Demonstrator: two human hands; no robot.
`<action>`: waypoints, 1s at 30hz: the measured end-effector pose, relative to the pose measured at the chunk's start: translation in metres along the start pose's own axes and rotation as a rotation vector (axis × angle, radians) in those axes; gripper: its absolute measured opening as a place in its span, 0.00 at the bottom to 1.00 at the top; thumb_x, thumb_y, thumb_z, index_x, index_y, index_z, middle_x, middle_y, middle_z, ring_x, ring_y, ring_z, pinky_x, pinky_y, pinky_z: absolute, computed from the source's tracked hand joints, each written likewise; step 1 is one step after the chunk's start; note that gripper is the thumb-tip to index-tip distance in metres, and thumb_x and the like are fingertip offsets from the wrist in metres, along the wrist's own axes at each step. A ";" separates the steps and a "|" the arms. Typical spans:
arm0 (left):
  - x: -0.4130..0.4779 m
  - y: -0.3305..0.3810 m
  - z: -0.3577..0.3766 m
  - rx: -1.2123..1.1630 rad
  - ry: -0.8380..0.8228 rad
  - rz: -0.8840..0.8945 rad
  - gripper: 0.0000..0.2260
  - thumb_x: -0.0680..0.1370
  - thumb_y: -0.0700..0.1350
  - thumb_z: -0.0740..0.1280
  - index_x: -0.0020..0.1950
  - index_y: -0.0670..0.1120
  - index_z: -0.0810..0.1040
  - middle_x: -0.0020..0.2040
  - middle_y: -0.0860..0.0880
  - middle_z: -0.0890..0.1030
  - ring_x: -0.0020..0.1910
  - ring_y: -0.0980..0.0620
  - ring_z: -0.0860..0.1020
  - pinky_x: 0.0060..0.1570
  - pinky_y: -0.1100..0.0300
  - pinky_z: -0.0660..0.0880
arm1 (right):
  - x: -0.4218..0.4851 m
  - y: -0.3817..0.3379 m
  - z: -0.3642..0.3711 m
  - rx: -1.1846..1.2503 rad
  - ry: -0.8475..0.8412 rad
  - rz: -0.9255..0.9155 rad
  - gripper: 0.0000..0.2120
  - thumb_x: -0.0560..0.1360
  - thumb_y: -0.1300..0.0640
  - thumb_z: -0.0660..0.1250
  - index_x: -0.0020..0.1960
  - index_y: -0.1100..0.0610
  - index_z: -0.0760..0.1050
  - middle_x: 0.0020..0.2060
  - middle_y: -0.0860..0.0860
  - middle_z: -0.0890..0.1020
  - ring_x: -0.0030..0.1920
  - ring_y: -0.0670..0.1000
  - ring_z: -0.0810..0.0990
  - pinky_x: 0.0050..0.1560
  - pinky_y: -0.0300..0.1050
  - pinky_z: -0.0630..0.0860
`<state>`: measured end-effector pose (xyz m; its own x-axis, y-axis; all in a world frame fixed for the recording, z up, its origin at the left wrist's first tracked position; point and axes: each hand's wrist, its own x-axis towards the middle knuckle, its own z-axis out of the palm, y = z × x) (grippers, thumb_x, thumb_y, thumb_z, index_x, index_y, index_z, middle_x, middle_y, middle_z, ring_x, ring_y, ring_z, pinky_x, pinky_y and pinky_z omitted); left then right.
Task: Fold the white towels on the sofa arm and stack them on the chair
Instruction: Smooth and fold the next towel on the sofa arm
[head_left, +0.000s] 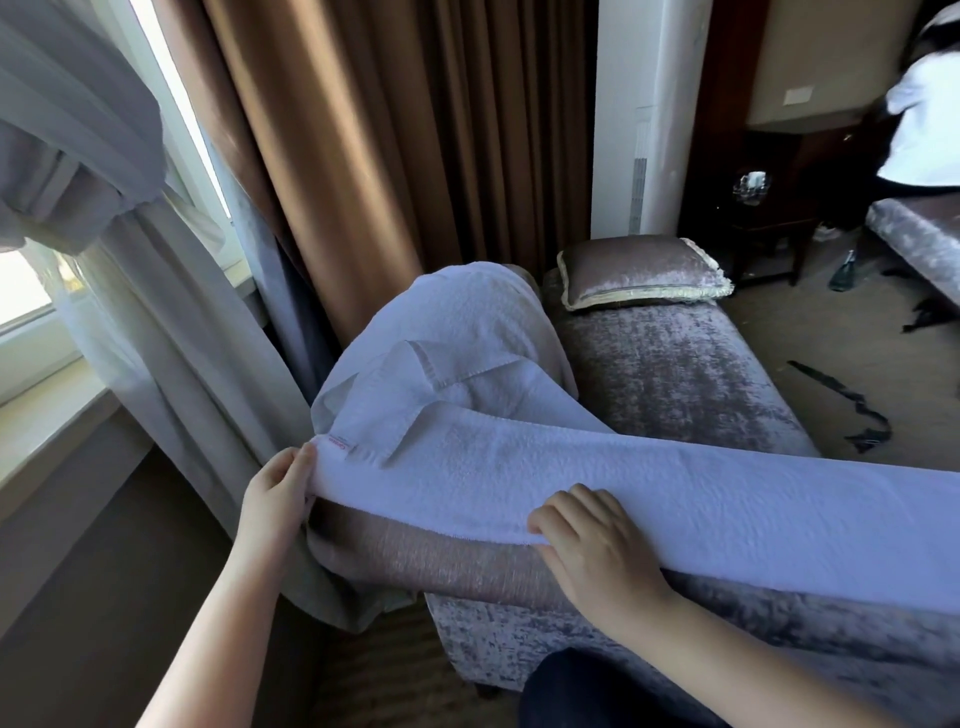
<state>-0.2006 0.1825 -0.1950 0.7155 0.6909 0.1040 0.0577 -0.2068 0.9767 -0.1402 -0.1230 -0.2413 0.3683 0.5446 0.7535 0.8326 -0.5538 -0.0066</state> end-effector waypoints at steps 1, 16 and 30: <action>0.000 -0.002 -0.001 -0.017 0.007 -0.012 0.13 0.81 0.47 0.62 0.47 0.39 0.79 0.41 0.44 0.75 0.41 0.48 0.72 0.39 0.57 0.68 | 0.000 -0.002 -0.001 0.018 0.006 -0.006 0.06 0.70 0.65 0.64 0.39 0.54 0.73 0.34 0.48 0.74 0.34 0.50 0.72 0.34 0.45 0.70; -0.008 -0.002 -0.006 0.014 -0.052 -0.050 0.11 0.78 0.48 0.66 0.45 0.42 0.81 0.40 0.46 0.76 0.41 0.51 0.72 0.44 0.54 0.67 | 0.002 -0.014 0.009 -0.049 -0.048 0.006 0.06 0.74 0.53 0.63 0.41 0.52 0.77 0.34 0.46 0.74 0.36 0.50 0.72 0.39 0.41 0.63; -0.004 -0.007 -0.004 0.139 -0.019 0.029 0.04 0.80 0.46 0.65 0.49 0.50 0.80 0.42 0.51 0.79 0.42 0.53 0.75 0.41 0.60 0.70 | 0.012 -0.007 -0.001 0.135 -0.162 0.031 0.10 0.76 0.49 0.61 0.44 0.52 0.79 0.40 0.44 0.78 0.41 0.47 0.74 0.39 0.40 0.71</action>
<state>-0.2064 0.1834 -0.2012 0.7315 0.6700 0.1267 0.1318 -0.3212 0.9378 -0.1420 -0.1129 -0.2313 0.4472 0.6291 0.6358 0.8637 -0.4886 -0.1240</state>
